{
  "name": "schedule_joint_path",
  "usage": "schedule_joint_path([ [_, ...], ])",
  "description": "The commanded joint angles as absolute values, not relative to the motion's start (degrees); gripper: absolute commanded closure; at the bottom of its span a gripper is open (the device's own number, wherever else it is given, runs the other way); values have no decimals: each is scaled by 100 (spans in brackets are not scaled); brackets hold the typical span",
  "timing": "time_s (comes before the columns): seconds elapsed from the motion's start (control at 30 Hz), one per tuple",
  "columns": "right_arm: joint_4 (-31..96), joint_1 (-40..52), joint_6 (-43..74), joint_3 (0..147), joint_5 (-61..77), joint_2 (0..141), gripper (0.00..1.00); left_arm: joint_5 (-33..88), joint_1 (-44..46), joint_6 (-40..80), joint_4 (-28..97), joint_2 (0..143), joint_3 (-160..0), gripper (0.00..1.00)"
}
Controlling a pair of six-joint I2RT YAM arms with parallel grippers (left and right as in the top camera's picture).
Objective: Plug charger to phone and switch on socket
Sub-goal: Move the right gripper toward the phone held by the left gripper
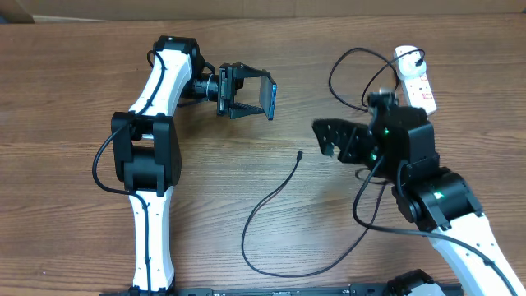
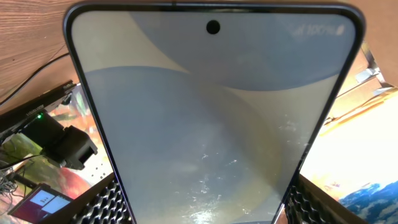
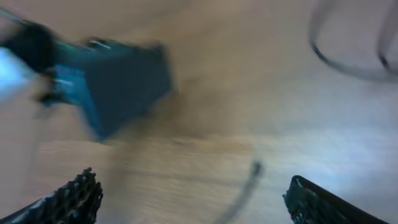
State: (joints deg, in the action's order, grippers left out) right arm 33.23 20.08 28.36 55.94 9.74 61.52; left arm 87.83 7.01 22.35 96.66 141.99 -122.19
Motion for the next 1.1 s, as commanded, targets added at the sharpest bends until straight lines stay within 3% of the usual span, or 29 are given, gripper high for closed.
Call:
schedule_joint_path([
  [0.0,3361,2399,2648,6259,489,6372,8,8796,812,2265,9688,14040,-12355,34],
  [0.37,4189,2895,2650,7693,425,8141,9,8656,1385,2145,9625,14040,-12355,35],
  [0.6,4521,3347,2838,7889,-414,8305,11,8381,1389,2464,9247,14040,-12355,35],
  [0.9,4700,3548,3601,7883,-1074,8600,25,8169,1420,3345,8449,14040,-12355,34],
  [1.0,4665,3562,3850,7883,-1308,8696,34,8267,1424,3479,8401,14040,-12355,33],
  [1.07,4639,3562,4025,7883,-1455,8726,35,8512,1428,3476,8399,14040,-12355,34],
])
